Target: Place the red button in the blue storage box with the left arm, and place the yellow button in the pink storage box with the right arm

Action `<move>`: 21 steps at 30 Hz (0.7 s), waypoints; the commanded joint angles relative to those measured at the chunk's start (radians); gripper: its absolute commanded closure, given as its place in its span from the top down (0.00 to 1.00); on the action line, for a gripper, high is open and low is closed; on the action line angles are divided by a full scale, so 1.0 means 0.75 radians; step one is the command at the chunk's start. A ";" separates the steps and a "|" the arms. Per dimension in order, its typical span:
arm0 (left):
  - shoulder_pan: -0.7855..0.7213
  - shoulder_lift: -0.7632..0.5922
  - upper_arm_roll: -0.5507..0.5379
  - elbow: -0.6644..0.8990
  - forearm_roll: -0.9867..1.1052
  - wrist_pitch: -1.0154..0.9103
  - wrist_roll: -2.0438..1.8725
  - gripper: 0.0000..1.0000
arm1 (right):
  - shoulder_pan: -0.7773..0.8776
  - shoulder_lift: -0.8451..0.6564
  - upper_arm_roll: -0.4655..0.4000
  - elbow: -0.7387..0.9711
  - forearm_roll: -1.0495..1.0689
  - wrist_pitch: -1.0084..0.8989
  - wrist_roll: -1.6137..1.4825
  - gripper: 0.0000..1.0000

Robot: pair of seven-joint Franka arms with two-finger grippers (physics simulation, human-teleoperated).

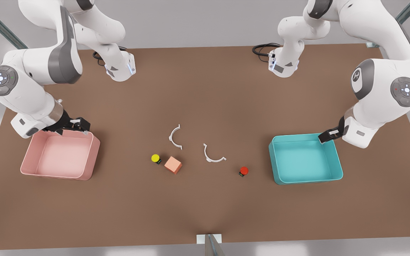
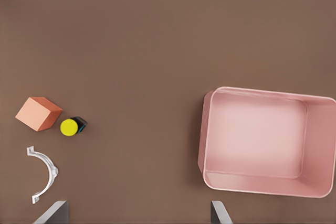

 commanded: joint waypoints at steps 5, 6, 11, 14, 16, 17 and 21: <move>-0.075 0.000 -0.005 0.001 0.001 -0.005 0.304 1.00 | 0.003 0.006 0.002 0.006 0.004 -0.003 -0.002 1.00; -0.159 0.023 -0.005 0.001 0.001 -0.005 0.101 1.00 | 0.009 0.021 0.002 0.002 0.006 -0.003 0.000 1.00; -0.374 0.272 -0.005 0.001 0.001 0.403 -0.631 1.00 | 0.048 0.231 0.108 0.012 0.047 0.184 -0.057 1.00; -0.409 0.409 0.001 0.001 0.008 0.622 -0.721 1.00 | 0.044 0.381 0.212 0.012 0.092 0.473 -0.490 1.00; -0.421 0.460 -0.001 0.001 0.006 0.678 -0.758 1.00 | 0.044 0.444 0.231 0.014 0.172 0.565 -0.835 1.00; -0.448 0.538 0.003 -0.001 0.008 0.743 -0.773 1.00 | 0.048 0.467 0.253 0.012 0.174 0.643 -1.031 1.00; -0.444 0.663 0.010 -0.003 0.010 0.786 -0.779 1.00 | 0.077 0.524 0.333 -0.033 0.174 0.663 -1.029 1.00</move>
